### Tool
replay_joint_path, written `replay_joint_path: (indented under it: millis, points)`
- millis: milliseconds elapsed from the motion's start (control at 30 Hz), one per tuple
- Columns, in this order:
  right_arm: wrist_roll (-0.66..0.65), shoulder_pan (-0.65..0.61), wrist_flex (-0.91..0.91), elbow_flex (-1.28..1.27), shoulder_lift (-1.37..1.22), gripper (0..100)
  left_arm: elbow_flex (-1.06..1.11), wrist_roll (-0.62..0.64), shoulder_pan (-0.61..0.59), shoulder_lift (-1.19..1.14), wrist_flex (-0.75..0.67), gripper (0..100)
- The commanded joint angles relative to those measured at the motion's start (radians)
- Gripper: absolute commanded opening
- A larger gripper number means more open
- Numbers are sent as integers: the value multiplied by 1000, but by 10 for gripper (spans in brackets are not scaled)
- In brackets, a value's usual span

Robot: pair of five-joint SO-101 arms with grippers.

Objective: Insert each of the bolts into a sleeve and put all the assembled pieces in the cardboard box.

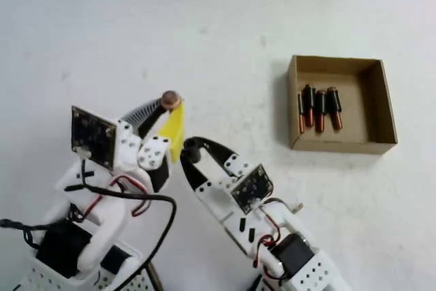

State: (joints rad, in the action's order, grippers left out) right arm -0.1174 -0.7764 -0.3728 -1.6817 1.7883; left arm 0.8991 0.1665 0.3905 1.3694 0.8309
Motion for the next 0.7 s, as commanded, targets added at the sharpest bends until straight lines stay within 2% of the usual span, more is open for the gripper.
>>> replay_joint_path:
  millis: [0,333,500,667]
  points:
    - [12,2,-19,-8,12,17,21,15,13,15,-104,24]
    - [12,33,-12,-8,13,17,52,17,15,15,-121,24]
    - [12,30,10,-8,13,17,52,17,85,15,-84,24]
    - [11,31,27,-8,13,17,52,17,87,15,-81,24]
